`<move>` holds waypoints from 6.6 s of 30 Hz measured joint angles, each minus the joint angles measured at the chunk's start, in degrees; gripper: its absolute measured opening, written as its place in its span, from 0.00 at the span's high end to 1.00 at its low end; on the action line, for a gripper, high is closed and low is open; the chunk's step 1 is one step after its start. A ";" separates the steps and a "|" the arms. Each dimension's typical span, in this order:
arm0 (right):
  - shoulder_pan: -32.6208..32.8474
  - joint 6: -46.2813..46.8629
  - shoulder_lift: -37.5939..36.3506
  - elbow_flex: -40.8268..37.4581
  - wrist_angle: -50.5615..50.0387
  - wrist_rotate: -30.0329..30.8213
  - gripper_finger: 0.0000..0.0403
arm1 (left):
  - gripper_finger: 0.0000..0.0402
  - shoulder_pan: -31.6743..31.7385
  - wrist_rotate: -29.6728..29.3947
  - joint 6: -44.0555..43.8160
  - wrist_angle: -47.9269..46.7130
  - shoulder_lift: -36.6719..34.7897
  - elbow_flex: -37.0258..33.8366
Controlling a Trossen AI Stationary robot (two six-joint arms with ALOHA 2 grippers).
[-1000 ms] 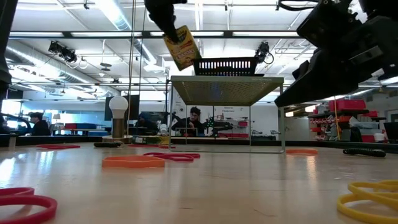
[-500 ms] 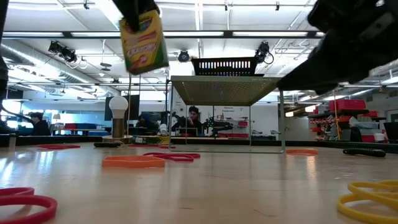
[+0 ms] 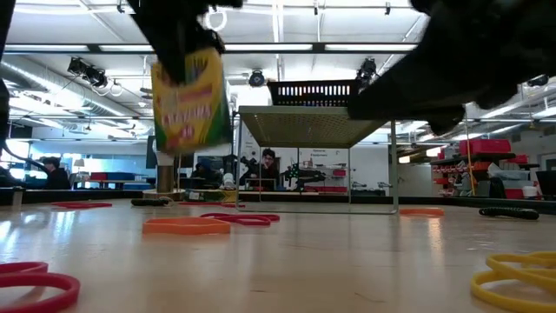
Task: Pick & Place Office Desk Supplies
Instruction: Put the yellow crayon box into the top left black bin on the shelf
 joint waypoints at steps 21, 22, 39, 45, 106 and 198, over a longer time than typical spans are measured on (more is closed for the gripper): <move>-0.92 -1.73 1.01 5.80 0.86 3.19 0.97 | 0.77 14.74 -1.11 22.58 2.53 -1.51 -12.88; -0.92 -1.30 1.01 5.80 1.19 3.27 0.97 | 0.77 15.83 -1.11 22.78 2.57 -2.03 -12.88; -3.96 5.41 0.99 5.80 2.82 10.39 0.97 | 0.77 23.01 7.56 21.47 6.07 -2.66 -12.85; -4.13 2.27 0.97 5.80 2.92 7.97 0.97 | 0.77 22.83 6.91 19.12 8.30 -2.66 -15.31; -7.20 -4.96 0.95 5.80 2.52 -10.26 0.97 | 0.76 26.05 -1.22 12.77 -6.75 -23.11 -4.01; -17.62 -16.06 0.95 5.78 4.35 -34.20 0.97 | 0.79 42.51 3.66 32.67 -15.36 22.83 53.77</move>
